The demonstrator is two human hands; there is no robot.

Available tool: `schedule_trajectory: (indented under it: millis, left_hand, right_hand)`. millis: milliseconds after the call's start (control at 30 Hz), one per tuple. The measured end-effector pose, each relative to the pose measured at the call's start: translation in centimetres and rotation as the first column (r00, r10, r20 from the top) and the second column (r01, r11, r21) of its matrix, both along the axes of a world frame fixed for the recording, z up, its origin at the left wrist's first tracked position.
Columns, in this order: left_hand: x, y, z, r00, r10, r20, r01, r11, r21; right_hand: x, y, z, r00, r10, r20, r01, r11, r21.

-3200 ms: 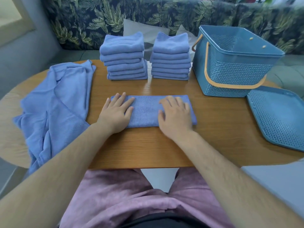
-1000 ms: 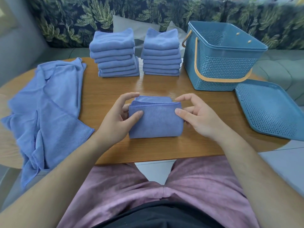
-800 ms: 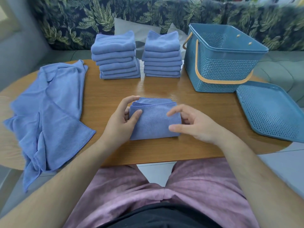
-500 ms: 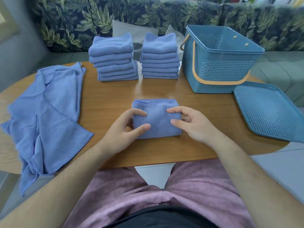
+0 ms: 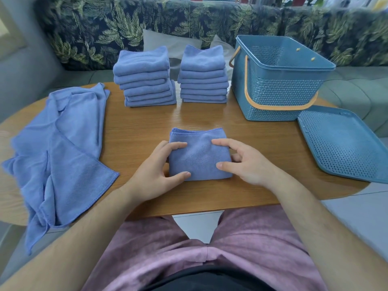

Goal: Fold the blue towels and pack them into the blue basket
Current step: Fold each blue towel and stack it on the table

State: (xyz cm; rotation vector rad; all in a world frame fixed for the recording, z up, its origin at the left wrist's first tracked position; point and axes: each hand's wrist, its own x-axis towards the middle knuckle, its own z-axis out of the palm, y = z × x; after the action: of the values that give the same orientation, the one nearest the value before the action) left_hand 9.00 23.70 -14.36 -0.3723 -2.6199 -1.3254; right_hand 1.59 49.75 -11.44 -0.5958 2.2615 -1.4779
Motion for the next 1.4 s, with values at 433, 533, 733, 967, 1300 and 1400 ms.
schedule_trajectory:
  millis: [433, 533, 733, 967, 1300, 1400]
  left_hand:
    - [-1.6, 1.4, -1.7, 0.93, 0.351, -0.108, -0.367, 0.897, -0.245]
    - [-1.2, 1.7, -1.5, 0.88, 0.325, -0.347, -0.447, 0.813, -0.373]
    - [-1.2, 2.3, -2.0, 0.991, 0.117, -0.067, -0.135, 0.851, -0.507]
    - [-0.7, 2.6, -1.7, 0.938, 0.346, -0.021, -0.299, 0.776, -0.555]
    - [-0.8, 2.7, -1.3, 0.931, 0.352, 0.092, -0.305, 0.893, -0.33]
    - [-0.8, 2.2, -1.0, 0.952, 0.299, 0.072, -0.28, 0.94, -0.195]
  right_hand:
    - [0.4, -1.6, -1.7, 0.933, -0.041, -0.357, 0.215, 0.859, 0.465]
    - [1.0, -1.8, -1.8, 0.775, 0.023, -0.632, 0.364, 0.801, 0.476]
    - [1.5, -2.8, -2.1, 0.816, 0.224, -0.534, 0.189, 0.768, 0.612]
    - [2.0, -2.8, -1.6, 0.93, 0.055, -0.363, 0.237, 0.665, 0.708]
    - [2.4, -3.7, -1.7, 0.924, -0.121, -0.362, 0.255, 0.901, 0.35]
    - [2.6, -3.9, -1.5, 0.924, -0.18, -0.337, 0.267, 0.935, 0.232]
